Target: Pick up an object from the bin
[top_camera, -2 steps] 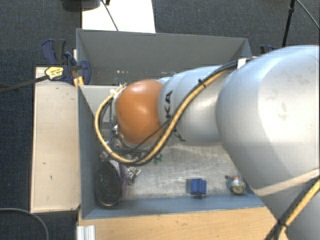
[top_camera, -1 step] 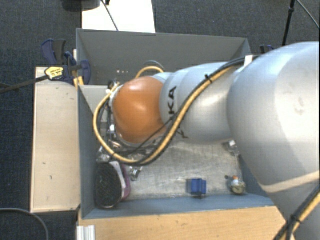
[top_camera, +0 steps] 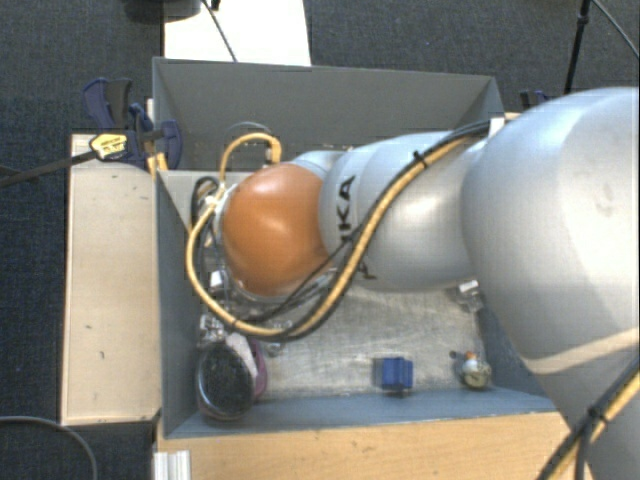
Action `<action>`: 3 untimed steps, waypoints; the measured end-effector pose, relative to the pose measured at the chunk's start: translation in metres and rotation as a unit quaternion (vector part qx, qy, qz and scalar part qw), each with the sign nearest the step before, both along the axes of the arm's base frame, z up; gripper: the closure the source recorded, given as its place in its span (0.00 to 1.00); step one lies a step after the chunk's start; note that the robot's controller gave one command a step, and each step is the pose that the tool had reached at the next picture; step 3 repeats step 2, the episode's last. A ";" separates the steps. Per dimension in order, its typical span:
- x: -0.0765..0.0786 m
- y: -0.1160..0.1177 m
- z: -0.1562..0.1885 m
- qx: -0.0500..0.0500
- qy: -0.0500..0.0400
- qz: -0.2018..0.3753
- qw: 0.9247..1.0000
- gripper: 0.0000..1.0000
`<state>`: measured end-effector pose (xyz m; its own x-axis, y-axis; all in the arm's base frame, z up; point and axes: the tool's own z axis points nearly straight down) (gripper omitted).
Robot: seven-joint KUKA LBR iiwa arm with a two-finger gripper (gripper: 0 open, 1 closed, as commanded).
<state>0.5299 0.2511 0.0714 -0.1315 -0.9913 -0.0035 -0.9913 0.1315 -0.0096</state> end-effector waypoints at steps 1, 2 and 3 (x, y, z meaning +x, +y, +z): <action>-0.001 0.001 0.000 0.000 0.001 -0.002 1.000 1.00; 0.006 -0.003 0.060 0.000 0.002 0.010 1.000 1.00; 0.006 -0.003 0.060 0.000 0.002 0.010 1.000 1.00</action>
Offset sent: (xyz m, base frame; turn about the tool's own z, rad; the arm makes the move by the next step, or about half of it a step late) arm 0.0000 0.0000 0.0000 0.0000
